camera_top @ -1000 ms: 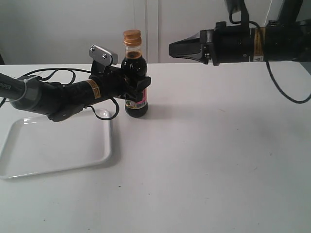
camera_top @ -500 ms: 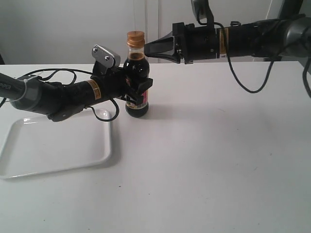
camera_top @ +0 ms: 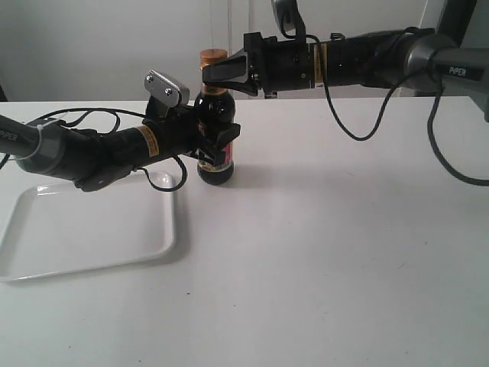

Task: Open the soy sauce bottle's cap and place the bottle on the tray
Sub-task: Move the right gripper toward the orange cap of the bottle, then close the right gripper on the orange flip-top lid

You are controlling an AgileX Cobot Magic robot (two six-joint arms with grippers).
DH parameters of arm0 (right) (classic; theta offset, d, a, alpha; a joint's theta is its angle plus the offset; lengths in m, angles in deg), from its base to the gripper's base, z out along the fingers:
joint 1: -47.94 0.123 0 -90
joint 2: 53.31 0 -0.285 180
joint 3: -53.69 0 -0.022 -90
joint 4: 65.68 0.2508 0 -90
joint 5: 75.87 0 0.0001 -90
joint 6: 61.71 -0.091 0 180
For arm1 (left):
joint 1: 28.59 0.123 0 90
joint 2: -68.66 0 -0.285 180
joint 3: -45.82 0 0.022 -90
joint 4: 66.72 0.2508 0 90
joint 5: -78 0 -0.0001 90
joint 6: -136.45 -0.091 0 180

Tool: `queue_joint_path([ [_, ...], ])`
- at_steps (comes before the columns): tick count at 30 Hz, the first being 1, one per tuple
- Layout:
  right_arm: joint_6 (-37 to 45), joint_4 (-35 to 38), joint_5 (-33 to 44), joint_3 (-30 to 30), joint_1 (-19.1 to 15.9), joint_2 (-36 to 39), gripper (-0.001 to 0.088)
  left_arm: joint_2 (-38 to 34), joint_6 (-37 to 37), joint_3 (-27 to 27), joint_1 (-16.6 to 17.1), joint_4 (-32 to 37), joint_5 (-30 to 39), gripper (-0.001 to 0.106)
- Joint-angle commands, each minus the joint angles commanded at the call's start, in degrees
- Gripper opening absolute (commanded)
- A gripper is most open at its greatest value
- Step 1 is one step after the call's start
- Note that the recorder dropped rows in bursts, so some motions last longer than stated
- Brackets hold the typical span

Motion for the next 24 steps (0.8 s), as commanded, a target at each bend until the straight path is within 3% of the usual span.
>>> queue_joint_path([
  [13,0.2,4.6,2.8,0.6,0.0,1.4,0.0000,0.0,-1.3,0.0,0.0,1.7,0.0,0.000],
  [24,-0.2,4.5,0.0,0.6,0.0,1.4,0.0000,0.0,-1.4,0.0,0.0,2.1,0.0,0.000],
])
